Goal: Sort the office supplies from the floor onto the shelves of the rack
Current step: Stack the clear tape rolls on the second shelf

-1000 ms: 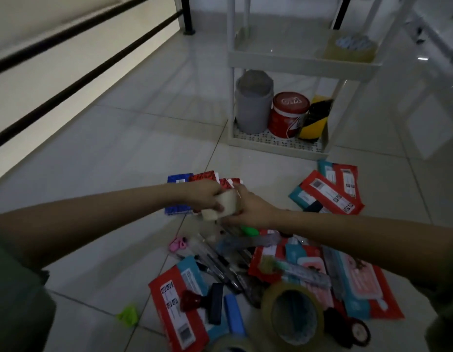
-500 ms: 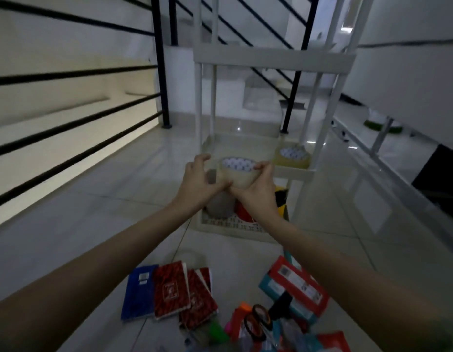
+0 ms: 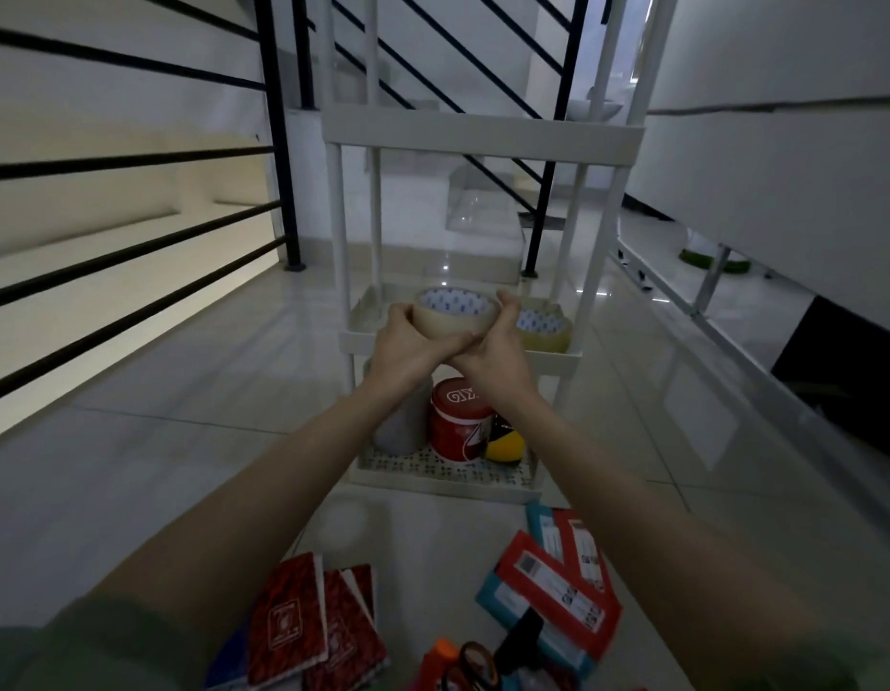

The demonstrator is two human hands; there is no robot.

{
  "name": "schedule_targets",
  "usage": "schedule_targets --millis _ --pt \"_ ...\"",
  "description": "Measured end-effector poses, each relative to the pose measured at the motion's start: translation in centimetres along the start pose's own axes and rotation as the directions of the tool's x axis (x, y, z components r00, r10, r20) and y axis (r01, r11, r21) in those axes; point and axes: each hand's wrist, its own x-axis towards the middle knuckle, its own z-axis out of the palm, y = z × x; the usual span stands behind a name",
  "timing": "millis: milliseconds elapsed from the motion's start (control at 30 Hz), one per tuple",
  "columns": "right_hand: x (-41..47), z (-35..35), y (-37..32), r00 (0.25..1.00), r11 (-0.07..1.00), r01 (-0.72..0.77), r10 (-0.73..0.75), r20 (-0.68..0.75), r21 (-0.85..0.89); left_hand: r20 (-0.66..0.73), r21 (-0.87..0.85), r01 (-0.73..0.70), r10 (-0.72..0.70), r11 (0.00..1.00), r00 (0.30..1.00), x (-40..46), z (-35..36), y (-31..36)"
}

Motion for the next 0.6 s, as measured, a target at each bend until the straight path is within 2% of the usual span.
schedule_targets --millis 67,167,267,467,533,600 --pt "0.8 -0.2 0.3 0.999 0.996 -0.026 0.029 0.042 -0.081 -0.057 -0.013 0.011 -0.011 1.000 0.998 0.2 1.0 -0.4" --pt "1.8 -0.6 1.6 1.000 0.956 -0.007 0.002 -0.016 -0.294 -0.053 -0.004 -0.043 0.042 0.999 0.998 0.7 2.7 -0.7" --pt "2.4 -1.8 3.0 0.999 0.807 0.016 -0.035 -0.022 -0.590 -0.031 0.119 -0.143 0.148 0.983 0.989 2.3 4.4 -1.2" --pt "4.8 -3.4 5.4 0.998 0.674 -0.058 0.055 -0.028 -0.736 -0.097 0.416 -0.168 0.227 0.894 0.969 4.9 7.6 -1.4" --pt "4.8 -3.2 6.3 0.997 0.637 -0.053 0.082 -0.001 -0.769 -0.118 0.491 -0.071 0.147 0.868 0.982 5.6 7.8 -1.6" --pt "4.6 -2.9 6.7 0.995 0.621 -0.042 0.096 0.022 -0.783 -0.085 0.568 0.044 0.005 0.822 0.996 6.2 7.6 -1.9"
